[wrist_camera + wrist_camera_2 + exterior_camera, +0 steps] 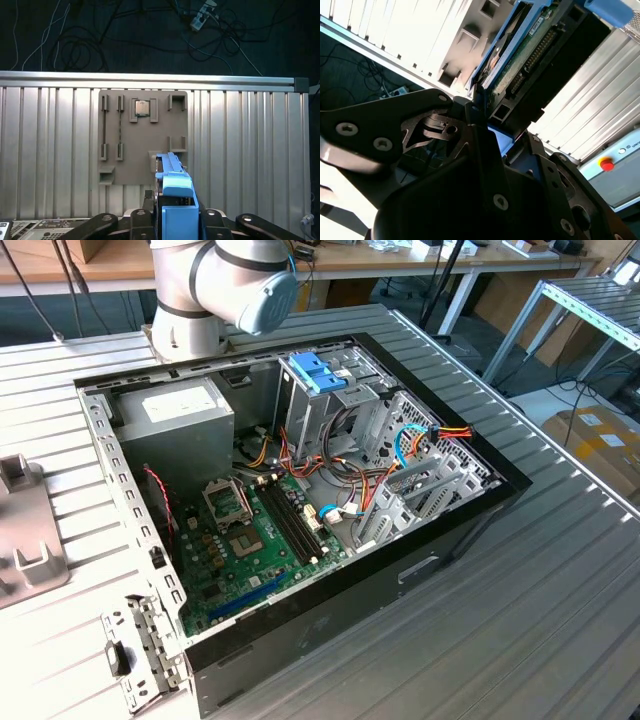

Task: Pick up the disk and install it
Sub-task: 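Pick up the disk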

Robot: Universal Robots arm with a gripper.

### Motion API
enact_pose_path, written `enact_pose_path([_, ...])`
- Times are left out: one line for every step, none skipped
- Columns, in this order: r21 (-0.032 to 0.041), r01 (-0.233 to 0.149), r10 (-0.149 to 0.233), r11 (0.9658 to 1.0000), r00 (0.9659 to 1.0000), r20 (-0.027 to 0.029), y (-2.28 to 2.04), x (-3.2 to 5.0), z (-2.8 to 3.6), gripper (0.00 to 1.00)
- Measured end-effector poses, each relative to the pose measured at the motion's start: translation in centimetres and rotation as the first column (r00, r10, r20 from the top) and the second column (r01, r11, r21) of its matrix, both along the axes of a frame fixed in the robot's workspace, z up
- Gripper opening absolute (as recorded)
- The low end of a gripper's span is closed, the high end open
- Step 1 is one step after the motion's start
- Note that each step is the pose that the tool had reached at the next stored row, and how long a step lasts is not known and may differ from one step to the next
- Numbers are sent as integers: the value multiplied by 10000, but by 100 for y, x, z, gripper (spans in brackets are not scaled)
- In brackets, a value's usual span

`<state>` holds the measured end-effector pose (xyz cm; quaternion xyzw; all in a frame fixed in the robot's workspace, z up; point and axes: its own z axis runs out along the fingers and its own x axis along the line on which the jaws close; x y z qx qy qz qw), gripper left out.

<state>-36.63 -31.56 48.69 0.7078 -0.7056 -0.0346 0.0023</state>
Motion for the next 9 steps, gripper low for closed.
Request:
enact_pose_path([-1, 0, 0, 10000, 10000, 0, 0, 15, 0, 37])
enact_pose_path([0, 1, -1, 10000, 10000, 0, -1, 29, 0, 37])
enact_pose_path([0, 1, -1, 10000, 10000, 0, -1, 39, 0, 37])
enact_pose_path([0, 0, 0, 10000, 10000, 0, -1, 56, 0, 37])
enact_pose_path([0, 0, 0, 10000, 10000, 0, -1, 68, 0, 37])
enact_pose_path([0, 0, 0, 10000, 10000, 0, -2, 83, 0, 37])
enact_pose_path([-1, 0, 0, 10000, 10000, -1, -2, 94, 0, 37])
enact_pose_path([0, 0, 0, 10000, 10000, 0, -2, 109, 0, 37])
enact_pose_path([0, 0, 0, 10000, 10000, 0, -2, 123, 0, 37])
